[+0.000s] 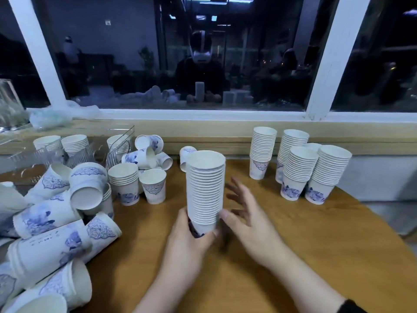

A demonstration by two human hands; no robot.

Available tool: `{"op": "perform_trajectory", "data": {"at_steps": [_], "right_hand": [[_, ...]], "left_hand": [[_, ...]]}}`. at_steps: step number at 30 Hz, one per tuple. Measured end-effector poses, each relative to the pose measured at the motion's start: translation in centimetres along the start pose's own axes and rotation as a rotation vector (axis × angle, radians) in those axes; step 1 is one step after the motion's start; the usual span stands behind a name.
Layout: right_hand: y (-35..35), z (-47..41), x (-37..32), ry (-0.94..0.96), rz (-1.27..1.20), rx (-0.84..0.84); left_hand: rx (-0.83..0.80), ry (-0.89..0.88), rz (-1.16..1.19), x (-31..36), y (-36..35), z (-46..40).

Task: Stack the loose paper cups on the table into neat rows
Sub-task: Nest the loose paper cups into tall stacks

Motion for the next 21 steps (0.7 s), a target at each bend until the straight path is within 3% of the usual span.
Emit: {"op": "perform_trajectory", "data": {"at_steps": [5, 13, 21], "right_hand": [[2.0, -0.8, 4.8, -0.071, -0.173, 0.049], [6.9, -5.8, 8.5, -0.073, -0.138, 0.258], [9.5, -8.8, 10.6, -0.065, -0.066, 0.355]], "left_hand": [[-0.036, -0.057, -0.024, 1.6, -4.9, -3.5], [-0.075, -0.113, -0.104, 2.3, -11.1, -11.2], [-0.172, -0.186, -0.102, 2.8, -14.8, -15.8]]}}
Point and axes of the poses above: each hand's wrist, its own z-axis away from the middle knuckle, its own y-axis out of the back of the hand, x = y × z, the point moved 9 cm from there along -z, towards the middle knuckle, and after that the axes turned 2 degrees about -z, right-handed, at the moved point
